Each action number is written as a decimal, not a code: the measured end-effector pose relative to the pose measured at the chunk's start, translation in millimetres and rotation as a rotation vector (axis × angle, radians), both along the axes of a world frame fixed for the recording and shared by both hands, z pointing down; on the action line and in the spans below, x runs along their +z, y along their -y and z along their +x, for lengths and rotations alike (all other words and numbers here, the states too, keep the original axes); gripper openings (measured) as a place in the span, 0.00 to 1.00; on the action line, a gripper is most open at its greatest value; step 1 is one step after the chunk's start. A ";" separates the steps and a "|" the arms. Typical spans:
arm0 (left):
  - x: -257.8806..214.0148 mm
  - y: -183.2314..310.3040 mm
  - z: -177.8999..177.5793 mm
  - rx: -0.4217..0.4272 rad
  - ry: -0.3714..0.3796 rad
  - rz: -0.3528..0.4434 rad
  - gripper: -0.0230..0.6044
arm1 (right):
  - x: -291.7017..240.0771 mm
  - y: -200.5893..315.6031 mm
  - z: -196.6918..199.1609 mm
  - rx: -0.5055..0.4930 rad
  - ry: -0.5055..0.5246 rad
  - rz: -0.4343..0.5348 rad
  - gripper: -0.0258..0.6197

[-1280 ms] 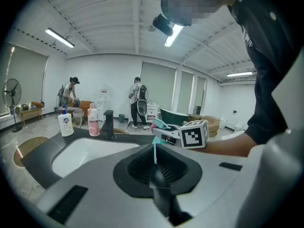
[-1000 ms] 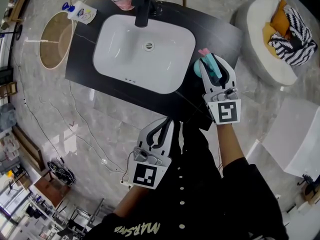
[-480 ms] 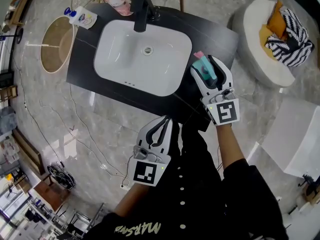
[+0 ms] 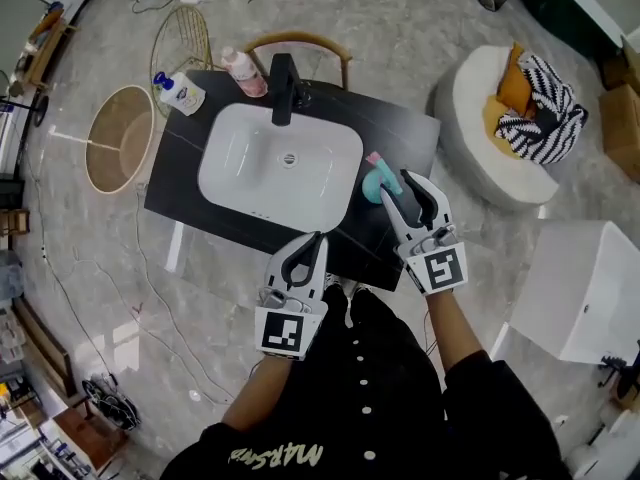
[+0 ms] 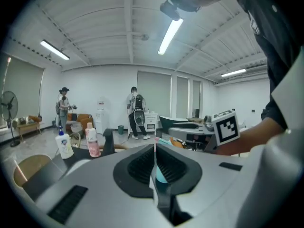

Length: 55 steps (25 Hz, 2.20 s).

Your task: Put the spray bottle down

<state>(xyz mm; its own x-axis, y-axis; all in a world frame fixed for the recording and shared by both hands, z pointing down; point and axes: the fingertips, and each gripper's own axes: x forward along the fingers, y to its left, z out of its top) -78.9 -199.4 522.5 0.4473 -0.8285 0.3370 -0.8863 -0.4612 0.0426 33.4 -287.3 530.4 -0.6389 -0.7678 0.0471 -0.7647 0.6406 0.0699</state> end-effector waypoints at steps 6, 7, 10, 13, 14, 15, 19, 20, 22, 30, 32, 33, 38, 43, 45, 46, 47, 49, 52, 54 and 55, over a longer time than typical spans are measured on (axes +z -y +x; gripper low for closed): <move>-39.8 32.5 -10.7 -0.001 0.035 0.132 0.07 | -36.9 -6.7 0.7 0.038 -0.061 -0.018 0.09; -47.6 38.0 -11.1 0.001 0.033 0.154 0.07 | -45.8 -7.8 0.6 0.041 -0.061 -0.006 0.07; -68.5 48.6 -13.0 0.004 0.016 0.199 0.07 | -72.5 -15.0 0.0 0.048 -0.045 0.023 0.05; -85.5 55.4 -12.5 0.010 -0.009 0.228 0.07 | -97.1 -21.2 3.0 0.063 -0.031 0.047 0.04; -89.1 57.7 -12.1 0.013 -0.019 0.235 0.07 | -103.4 -22.1 5.0 0.072 -0.030 0.052 0.04; -91.7 59.7 -11.7 0.015 -0.026 0.240 0.07 | -108.4 -22.9 7.5 0.083 -0.030 0.057 0.04; -98.8 63.9 -8.3 0.025 -0.030 0.261 0.07 | -122.9 -29.7 26.9 0.140 -0.027 0.079 0.04; -101.4 64.0 -6.6 0.027 -0.033 0.268 0.07 | -125.0 -31.8 34.1 0.155 -0.025 0.087 0.04; -105.8 63.3 -4.2 0.029 -0.038 0.276 0.07 | -123.2 -35.1 47.9 0.187 -0.022 0.082 0.04; -101.6 58.5 0.3 0.039 -0.029 0.265 0.07 | -122.9 -43.8 68.5 0.252 -0.008 0.067 0.04; -100.5 57.7 0.0 0.039 -0.029 0.264 0.07 | -121.0 -43.3 69.7 0.256 -0.008 0.057 0.03; -100.4 57.1 -0.6 0.038 -0.028 0.265 0.07 | -121.0 -43.2 70.2 0.257 -0.002 0.054 0.03; -98.7 54.3 -2.6 0.032 -0.022 0.266 0.07 | -126.4 -41.6 71.3 0.256 0.038 0.060 0.03; -101.8 51.9 2.0 0.046 -0.020 0.273 0.07 | -130.9 -39.8 67.7 0.256 0.031 0.076 0.03; -102.5 50.6 3.6 0.050 -0.018 0.275 0.07 | -130.1 -40.2 65.5 0.250 0.029 0.076 0.03; -102.8 50.2 4.1 0.050 -0.016 0.275 0.07 | -129.6 -40.4 64.5 0.245 0.033 0.074 0.03; -102.8 50.0 4.5 0.050 -0.015 0.275 0.07 | -129.3 -40.6 63.8 0.239 0.039 0.071 0.03; -102.8 50.1 5.4 0.048 -0.014 0.275 0.07 | -128.3 -40.6 63.9 0.233 0.043 0.068 0.03; -103.8 49.8 6.1 0.048 -0.012 0.274 0.07 | -126.2 -39.5 65.4 0.235 0.041 0.060 0.03; -103.2 49.6 6.2 0.046 -0.011 0.270 0.07 | -126.1 -38.6 66.2 0.235 0.039 0.061 0.03; -102.6 49.6 6.3 0.044 -0.012 0.268 0.07 | -126.3 -38.1 66.4 0.234 0.036 0.064 0.03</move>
